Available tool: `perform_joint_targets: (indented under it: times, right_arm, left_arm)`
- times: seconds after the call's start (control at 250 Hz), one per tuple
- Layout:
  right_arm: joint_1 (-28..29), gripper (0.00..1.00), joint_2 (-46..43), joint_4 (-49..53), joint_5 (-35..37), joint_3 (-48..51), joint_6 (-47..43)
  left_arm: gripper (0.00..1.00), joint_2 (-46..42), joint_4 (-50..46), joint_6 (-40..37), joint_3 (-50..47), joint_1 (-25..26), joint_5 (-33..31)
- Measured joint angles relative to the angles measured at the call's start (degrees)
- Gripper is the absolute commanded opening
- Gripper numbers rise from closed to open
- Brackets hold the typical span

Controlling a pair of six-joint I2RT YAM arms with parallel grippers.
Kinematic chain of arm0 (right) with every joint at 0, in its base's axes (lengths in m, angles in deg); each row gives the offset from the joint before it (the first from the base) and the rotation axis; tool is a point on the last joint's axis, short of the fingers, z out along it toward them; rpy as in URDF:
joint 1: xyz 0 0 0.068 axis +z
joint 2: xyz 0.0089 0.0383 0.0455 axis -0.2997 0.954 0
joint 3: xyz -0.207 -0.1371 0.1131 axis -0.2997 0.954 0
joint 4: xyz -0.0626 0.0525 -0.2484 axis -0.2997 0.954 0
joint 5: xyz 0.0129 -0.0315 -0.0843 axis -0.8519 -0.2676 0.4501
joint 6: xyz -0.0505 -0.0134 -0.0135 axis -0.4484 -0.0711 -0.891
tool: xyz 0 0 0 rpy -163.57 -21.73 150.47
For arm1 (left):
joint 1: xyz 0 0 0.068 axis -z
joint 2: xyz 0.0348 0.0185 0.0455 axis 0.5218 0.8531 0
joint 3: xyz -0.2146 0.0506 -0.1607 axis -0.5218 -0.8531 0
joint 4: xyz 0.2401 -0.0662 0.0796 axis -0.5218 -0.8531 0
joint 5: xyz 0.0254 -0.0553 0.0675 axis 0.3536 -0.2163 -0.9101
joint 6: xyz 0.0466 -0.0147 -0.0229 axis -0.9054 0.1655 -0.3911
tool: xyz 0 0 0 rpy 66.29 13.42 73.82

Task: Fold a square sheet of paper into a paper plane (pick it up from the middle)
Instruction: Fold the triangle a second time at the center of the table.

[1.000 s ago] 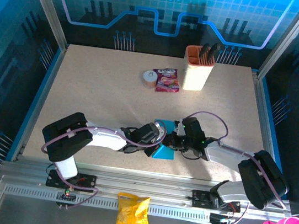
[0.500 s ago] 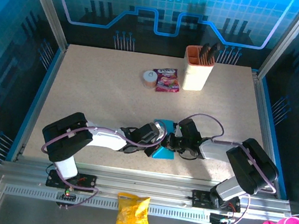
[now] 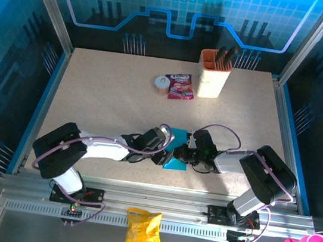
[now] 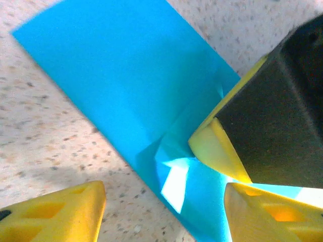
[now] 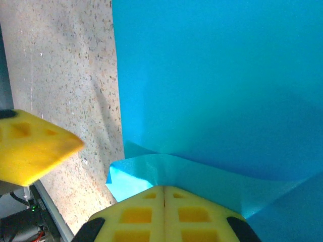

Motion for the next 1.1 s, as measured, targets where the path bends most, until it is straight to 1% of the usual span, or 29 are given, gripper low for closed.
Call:
perform_joint_targets:
  times: [0.032, 0.108, 0.136, 0.216, 0.26, 0.427, 0.627, 0.771, 1.099]
  right_arm:
    - [0.0, 0.00, 0.0, -0.1, 0.0, 0.0, 0.0]
    - [0.0, 0.00, 0.3, -0.6, -0.1, 0.0, 0.1]
    - [0.0, 0.00, 0.4, -0.9, -0.2, 0.0, 0.2]
    - [0.0, 0.00, 0.7, -1.5, -0.4, 0.1, 0.2]
    - [0.0, 0.00, 0.7, -1.7, -0.4, 0.2, 0.2]
    - [0.0, 0.00, 0.9, -2.5, -0.5, 0.4, 0.8]
    - [0.0, 0.00, 0.9, -2.8, -0.4, 0.5, 1.0]
    - [0.0, 0.00, 0.9, -2.8, -0.4, 0.5, 1.0]
    - [0.0, 0.00, 0.9, -2.8, -0.4, 0.5, 1.0]
  left_arm:
    - [0.61, -1.3, 0.1, 0.2, -0.3, -0.3, 0.1]
    - [0.49, -3.7, 1.0, 1.1, -0.7, -0.6, 1.1]
    - [0.43, -4.3, 1.4, 1.3, -0.9, -0.6, 1.8]
    - [0.19, -5.0, 2.9, 2.8, -1.6, -0.5, 4.4]
    - [0.14, -5.0, 3.5, 3.2, -2.1, -0.3, 5.8]
    - [0.14, -4.1, 4.8, 4.3, -3.4, 1.7, 10.3]
    - [0.13, -1.7, 7.5, 5.6, -4.1, 3.3, 13.0]
    - [0.09, 0.0, 9.1, 6.0, -4.1, 3.3, 14.0]
    - [0.04, 3.1, 10.2, 5.8, -4.1, 3.4, 14.1]
